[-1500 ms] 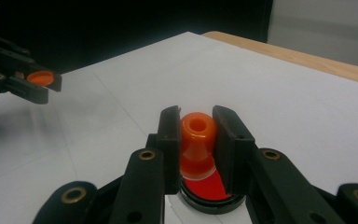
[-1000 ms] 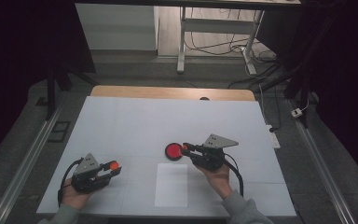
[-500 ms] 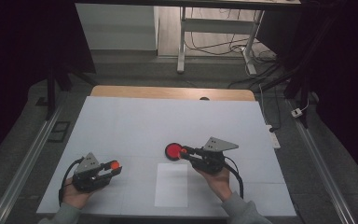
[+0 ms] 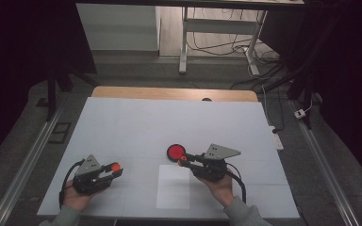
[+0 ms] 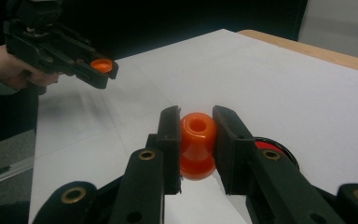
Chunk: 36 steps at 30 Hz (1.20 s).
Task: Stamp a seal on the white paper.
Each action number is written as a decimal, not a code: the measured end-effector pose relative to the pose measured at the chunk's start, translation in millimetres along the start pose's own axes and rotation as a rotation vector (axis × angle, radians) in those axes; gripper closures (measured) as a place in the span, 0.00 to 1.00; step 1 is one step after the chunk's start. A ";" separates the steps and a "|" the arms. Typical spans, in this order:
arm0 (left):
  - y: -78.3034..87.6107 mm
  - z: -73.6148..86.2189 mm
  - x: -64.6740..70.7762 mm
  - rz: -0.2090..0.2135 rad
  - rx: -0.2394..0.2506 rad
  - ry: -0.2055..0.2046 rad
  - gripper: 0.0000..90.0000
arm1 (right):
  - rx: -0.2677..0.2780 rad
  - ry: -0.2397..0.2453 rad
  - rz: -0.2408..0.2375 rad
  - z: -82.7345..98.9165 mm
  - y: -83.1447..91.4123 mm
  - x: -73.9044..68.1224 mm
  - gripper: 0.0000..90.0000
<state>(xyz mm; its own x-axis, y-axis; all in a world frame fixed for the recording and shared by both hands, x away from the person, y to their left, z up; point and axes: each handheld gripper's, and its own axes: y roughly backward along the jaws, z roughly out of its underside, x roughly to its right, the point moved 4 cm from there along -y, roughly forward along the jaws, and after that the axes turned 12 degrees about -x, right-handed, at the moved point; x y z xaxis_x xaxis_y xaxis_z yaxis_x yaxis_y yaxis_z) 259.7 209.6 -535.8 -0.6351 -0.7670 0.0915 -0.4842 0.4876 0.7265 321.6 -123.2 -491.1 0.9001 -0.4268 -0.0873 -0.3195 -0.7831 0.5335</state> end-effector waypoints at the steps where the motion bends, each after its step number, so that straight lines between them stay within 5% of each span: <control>1: 0.1 -0.2 -0.2 0.002 0.001 0.002 0.72 | 0.000 0.001 -0.001 -0.2 0.3 -0.8 0.81; 13: 1.9 0.0 -0.6 -0.003 0.004 0.000 0.72 | -0.011 0.011 -0.021 2.2 -0.4 -7.7 0.81; 36: -0.2 -0.2 -0.4 0.002 -0.002 -0.007 0.72 | -0.124 0.048 -0.036 24.6 -20.9 -21.4 0.81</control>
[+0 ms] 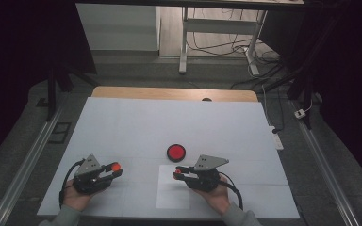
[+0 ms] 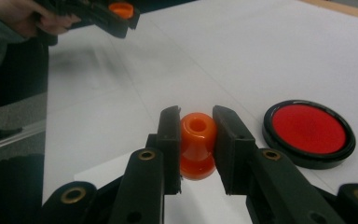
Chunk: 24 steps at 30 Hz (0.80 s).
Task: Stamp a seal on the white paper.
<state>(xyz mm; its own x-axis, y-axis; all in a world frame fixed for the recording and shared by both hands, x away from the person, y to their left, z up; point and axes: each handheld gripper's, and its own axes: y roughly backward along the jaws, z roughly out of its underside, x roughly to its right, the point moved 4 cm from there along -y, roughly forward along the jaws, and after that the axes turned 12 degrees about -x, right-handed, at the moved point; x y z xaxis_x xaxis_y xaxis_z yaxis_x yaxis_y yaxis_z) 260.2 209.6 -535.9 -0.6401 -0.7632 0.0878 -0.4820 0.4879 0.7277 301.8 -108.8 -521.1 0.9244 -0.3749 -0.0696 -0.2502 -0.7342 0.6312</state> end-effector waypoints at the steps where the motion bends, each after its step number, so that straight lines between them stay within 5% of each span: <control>1: -0.1 0.1 -0.1 0.001 -0.001 0.000 0.72 | -0.007 0.003 0.000 1.1 -1.7 -0.1 0.81; 24: -0.9 0.1 0.1 0.002 -0.004 -0.001 0.72 | -0.088 0.034 -0.005 11.6 -21.2 -4.8 0.81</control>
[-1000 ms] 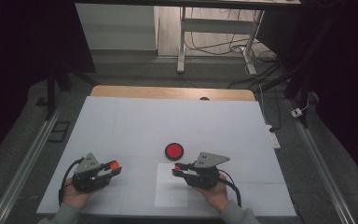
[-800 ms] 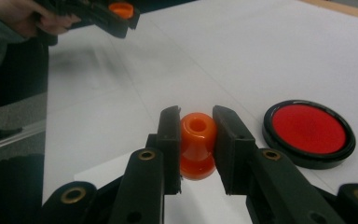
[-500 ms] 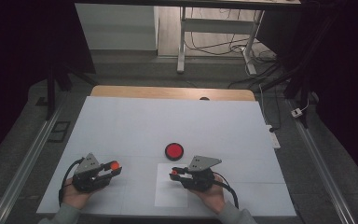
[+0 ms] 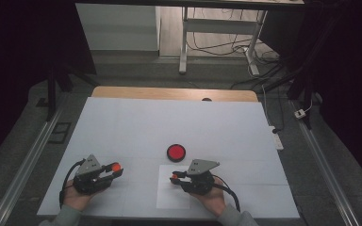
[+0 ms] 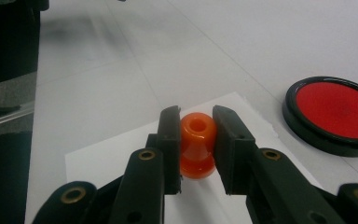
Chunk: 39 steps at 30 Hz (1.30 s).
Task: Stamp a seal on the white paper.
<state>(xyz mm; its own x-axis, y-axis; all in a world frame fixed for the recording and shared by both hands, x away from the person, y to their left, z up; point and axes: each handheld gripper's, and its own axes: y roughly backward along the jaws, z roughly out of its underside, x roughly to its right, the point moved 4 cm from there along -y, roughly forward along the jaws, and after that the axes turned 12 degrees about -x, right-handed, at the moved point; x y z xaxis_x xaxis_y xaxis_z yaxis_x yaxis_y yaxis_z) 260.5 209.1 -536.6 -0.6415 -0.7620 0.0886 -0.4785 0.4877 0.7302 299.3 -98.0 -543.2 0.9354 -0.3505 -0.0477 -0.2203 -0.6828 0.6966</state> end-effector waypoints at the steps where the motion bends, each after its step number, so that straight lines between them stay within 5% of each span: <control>1: -0.1 0.0 -0.1 0.001 0.000 0.000 0.72 | -0.001 0.002 0.001 0.2 -0.7 -0.1 0.81; 39: -0.3 0.1 -0.5 0.002 -0.001 0.001 0.72 | -0.061 0.031 0.020 7.1 -14.1 -0.8 0.81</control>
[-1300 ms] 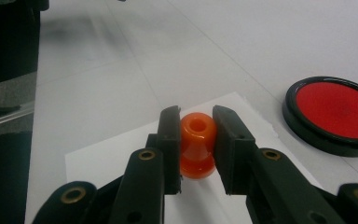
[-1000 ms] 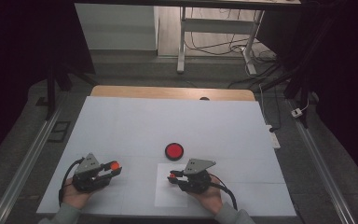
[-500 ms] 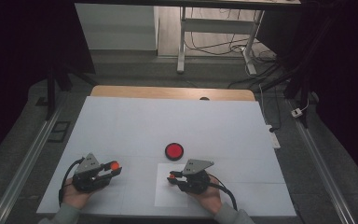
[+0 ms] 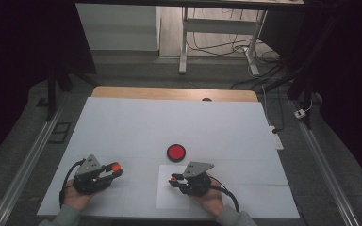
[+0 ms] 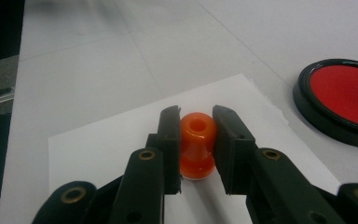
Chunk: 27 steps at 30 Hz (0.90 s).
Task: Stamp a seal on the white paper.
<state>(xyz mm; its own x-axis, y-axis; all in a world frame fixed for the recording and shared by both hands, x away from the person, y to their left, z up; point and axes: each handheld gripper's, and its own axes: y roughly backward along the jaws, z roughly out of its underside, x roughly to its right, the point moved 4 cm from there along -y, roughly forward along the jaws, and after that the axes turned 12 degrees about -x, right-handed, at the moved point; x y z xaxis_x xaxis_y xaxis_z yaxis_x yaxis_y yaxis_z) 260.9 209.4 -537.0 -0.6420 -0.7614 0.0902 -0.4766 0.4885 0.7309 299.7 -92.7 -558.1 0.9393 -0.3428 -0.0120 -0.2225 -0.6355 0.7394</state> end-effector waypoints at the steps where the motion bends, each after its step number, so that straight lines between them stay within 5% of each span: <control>1: 0.0 0.0 0.0 0.000 0.000 0.000 0.72 | 0.000 0.000 0.000 0.0 0.0 0.0 0.81; 27: 0.7 -0.4 1.3 0.002 0.005 0.006 0.72 | -0.018 -0.009 0.005 0.8 -0.7 -1.2 0.81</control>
<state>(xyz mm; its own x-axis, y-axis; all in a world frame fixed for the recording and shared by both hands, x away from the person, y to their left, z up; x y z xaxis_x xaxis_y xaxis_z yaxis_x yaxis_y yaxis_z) 260.0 208.7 -536.1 -0.6396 -0.7627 0.0959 -0.4783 0.4925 0.7271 298.5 -92.4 -559.1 0.9360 -0.3517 -0.0141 -0.2222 -0.6215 0.7513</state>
